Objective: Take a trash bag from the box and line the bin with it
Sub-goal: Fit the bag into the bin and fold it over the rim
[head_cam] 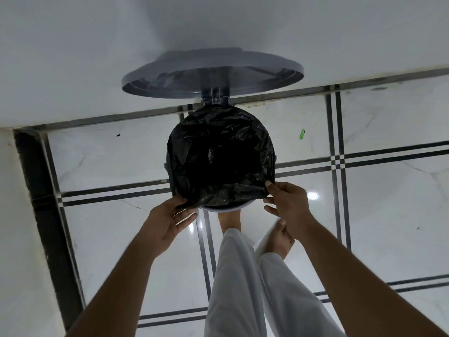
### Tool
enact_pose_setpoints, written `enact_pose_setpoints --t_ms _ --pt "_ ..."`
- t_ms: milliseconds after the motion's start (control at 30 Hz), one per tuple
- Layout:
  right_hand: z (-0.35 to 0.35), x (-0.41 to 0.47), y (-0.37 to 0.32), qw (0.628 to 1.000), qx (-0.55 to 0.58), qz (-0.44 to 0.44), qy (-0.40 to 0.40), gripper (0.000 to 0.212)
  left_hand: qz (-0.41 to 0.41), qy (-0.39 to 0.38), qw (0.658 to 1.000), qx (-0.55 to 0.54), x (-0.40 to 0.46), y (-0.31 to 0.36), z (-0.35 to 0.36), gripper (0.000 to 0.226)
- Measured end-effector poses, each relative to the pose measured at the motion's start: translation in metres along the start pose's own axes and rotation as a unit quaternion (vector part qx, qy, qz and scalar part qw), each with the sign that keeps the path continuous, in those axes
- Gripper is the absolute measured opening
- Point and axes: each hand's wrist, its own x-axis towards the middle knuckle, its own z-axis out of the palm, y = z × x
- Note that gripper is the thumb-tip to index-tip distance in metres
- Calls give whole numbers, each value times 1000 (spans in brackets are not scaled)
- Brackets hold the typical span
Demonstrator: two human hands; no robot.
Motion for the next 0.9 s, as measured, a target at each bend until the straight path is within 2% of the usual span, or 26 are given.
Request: enact_pose_setpoints --t_ms 133,267,500,567,700,900 --pt "-2 -3 7 1000 -13 25 4 14 17 79 992 99 4 -8 12 13" --pt "1 -4 12 997 -52 53 -11 14 -3 103 983 151 5 -11 19 17" --pt "10 4 17 990 -143 14 5 8 -14 156 962 225 4 -21 25 20" --pt "12 9 15 981 -192 -5 16 6 -12 181 958 221 9 -23 26 16" --pt "16 23 9 967 -252 -18 35 19 -27 216 956 197 21 -21 25 21" --pt "19 36 -5 988 -146 19 37 24 -70 218 973 25 39 -1 12 22"
